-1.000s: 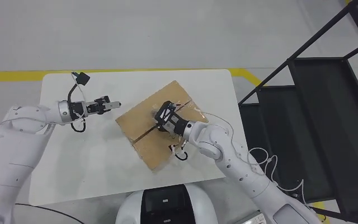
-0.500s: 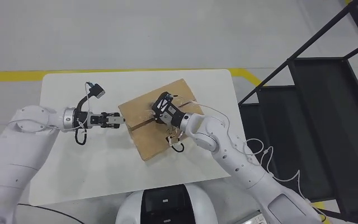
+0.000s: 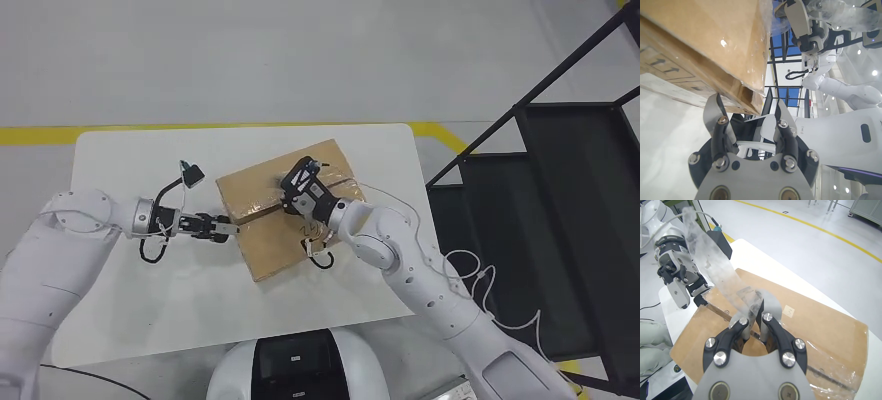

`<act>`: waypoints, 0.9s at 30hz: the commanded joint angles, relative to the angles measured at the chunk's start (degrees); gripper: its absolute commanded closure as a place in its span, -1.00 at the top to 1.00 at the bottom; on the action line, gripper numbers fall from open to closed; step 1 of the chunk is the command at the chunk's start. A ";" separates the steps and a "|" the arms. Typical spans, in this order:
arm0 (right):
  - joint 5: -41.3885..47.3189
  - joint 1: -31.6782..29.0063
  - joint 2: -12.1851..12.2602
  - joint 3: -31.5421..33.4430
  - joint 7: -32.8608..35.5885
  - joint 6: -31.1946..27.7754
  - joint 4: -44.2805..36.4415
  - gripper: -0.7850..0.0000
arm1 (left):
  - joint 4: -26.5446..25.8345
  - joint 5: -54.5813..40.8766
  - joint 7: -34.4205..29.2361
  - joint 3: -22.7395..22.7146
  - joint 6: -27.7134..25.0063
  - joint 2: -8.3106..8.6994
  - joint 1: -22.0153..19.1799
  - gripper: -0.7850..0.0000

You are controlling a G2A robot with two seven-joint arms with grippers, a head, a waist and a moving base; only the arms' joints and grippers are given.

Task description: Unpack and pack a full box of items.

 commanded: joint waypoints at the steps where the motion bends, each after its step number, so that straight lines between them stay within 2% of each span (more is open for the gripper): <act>1: 0.13 -0.13 -0.02 0.09 -0.07 -0.06 -0.08 -1.00 | -0.39 1.57 1.71 -0.28 1.17 0.17 0.76 -1.00; 4: 0.25 -0.32 -0.06 0.12 -0.06 0.07 -0.15 -1.00 | -1.57 3.30 4.30 -0.72 2.65 0.34 1.74 -1.00; 8: 0.16 -0.51 -0.12 -0.06 0.38 -0.06 -0.09 -1.00 | -3.41 0.49 5.92 -1.42 2.23 0.34 3.86 -1.00; 12: -0.07 -0.58 -0.20 -0.35 0.61 -0.31 0.15 -1.00 | -4.45 -1.36 4.94 -2.78 2.47 0.67 4.95 -1.00; 15: -0.06 -0.48 -0.27 -0.49 0.61 -0.44 0.42 -1.00 | -4.63 -0.06 3.92 -5.00 2.48 1.53 5.85 -1.00; 16: -0.09 -0.44 -0.30 -0.56 0.58 -0.51 0.54 -1.00 | -4.88 0.39 3.45 -5.80 2.51 1.88 6.46 -0.56; 17: -0.03 -0.38 -0.34 -0.61 0.60 -0.51 0.70 -1.00 | -5.17 0.60 3.12 -6.68 2.56 2.24 7.11 -0.02; 18: -0.01 -0.30 -0.38 -0.67 0.57 -0.50 0.84 -1.00 | -5.32 1.02 3.31 -7.68 2.93 2.61 7.79 1.00; 24: 0.07 0.13 -0.61 -0.93 0.36 -0.16 1.47 -1.00 | -10.54 -2.86 3.77 -13.00 3.09 4.15 12.86 1.00; 27: 0.08 0.26 -0.68 -0.86 0.30 0.09 1.53 -1.00 | -10.73 -7.34 3.29 -14.00 2.29 4.04 12.84 1.00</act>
